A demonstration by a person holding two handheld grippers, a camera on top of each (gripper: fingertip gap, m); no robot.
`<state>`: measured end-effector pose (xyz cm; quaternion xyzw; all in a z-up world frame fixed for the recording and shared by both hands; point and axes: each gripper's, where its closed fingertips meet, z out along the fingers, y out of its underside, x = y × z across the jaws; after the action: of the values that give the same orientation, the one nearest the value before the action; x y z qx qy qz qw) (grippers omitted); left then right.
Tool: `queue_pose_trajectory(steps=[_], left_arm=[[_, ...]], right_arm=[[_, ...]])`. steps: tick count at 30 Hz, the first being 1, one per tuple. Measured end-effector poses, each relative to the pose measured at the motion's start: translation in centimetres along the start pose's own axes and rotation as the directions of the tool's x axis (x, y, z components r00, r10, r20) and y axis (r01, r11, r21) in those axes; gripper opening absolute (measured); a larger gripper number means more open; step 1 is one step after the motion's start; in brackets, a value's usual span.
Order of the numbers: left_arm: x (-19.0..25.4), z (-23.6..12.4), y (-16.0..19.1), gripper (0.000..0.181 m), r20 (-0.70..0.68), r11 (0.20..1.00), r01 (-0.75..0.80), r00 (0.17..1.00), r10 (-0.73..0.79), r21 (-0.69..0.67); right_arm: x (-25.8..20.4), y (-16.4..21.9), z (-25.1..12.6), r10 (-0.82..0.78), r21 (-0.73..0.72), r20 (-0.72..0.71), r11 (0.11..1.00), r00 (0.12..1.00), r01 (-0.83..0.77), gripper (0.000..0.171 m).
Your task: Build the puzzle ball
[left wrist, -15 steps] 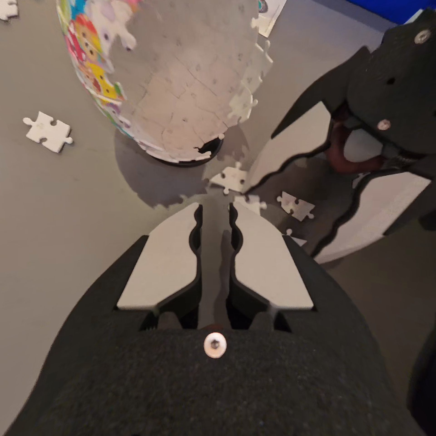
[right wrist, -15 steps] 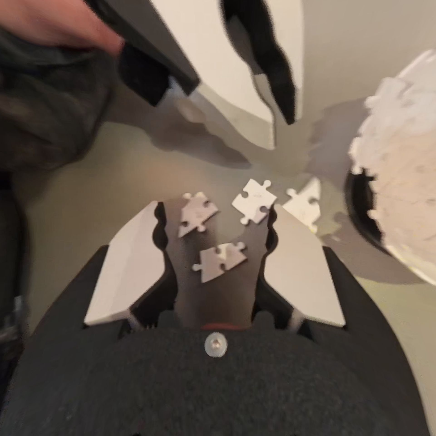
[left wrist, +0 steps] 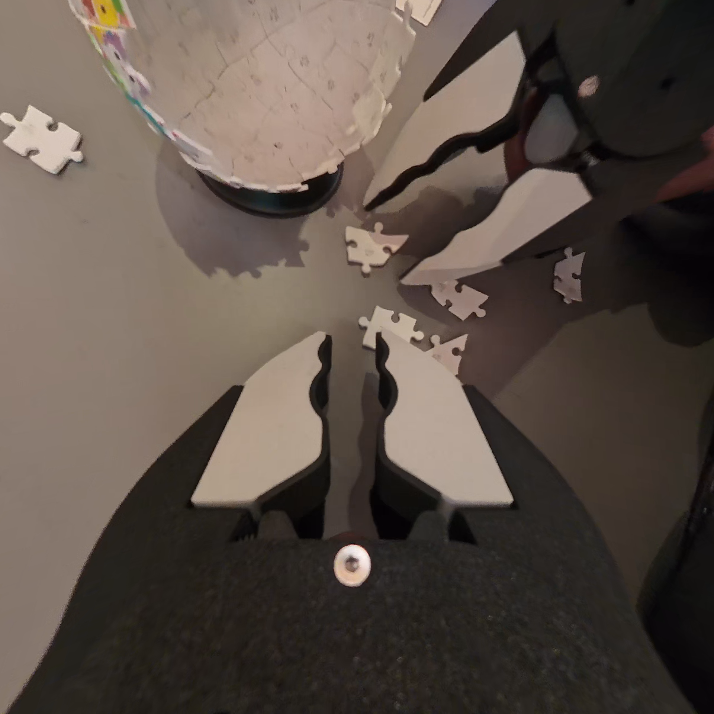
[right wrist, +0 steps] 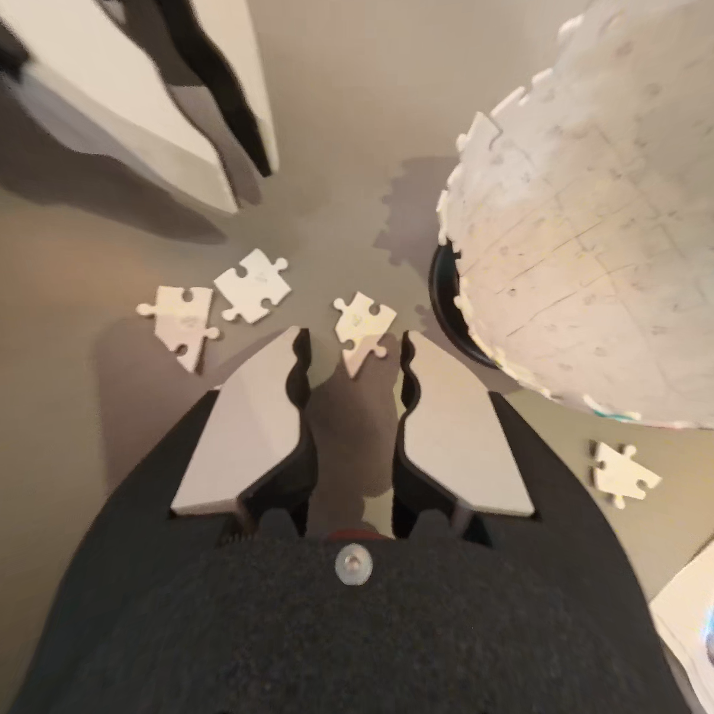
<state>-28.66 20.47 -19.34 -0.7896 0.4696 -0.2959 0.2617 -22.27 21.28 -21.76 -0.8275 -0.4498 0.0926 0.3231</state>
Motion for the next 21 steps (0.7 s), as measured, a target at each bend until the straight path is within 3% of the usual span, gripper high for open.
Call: queue_pose_trajectory(steps=[1, 3, 6, 13, 21], left_arm=[[0.1, -0.1, 0.1, 0.021, -0.002, 1.0, 0.002, 1.0, -0.002, 0.005], [0.1, -0.1, 0.1, 0.021, -0.002, 1.0, 0.003, 1.0, -0.003, 0.005], [0.2, -0.2, -0.1, 0.021, -0.006, 1.0, -0.008, 1.0, 0.008, 0.012], [1.0, 0.4, -0.3, 0.021, -0.036, 1.0, -0.018, 0.999, 0.018, 0.012], [2.1, 1.5, -0.8, 0.021, -0.098, 1.0, -0.009, 0.995, 0.011, 0.022]], right_arm=[[0.0, 0.2, 0.3, -0.019, -0.012, -0.022, 1.0, 1.0, 0.019, 0.039], [0.1, 0.2, 0.5, -0.048, -0.005, -0.059, 0.999, 0.997, 0.048, 0.012], [0.2, 0.4, 0.4, -0.053, -0.013, -0.081, 0.999, 0.995, 0.052, 0.0], [-1.0, 1.0, -0.3, -0.141, -0.036, -0.026, 0.99, 0.99, 0.14, 0.0], [-2.2, -0.7, -2.8, -0.281, 0.096, -0.021, 0.955, 0.959, 0.282, 0.0]])
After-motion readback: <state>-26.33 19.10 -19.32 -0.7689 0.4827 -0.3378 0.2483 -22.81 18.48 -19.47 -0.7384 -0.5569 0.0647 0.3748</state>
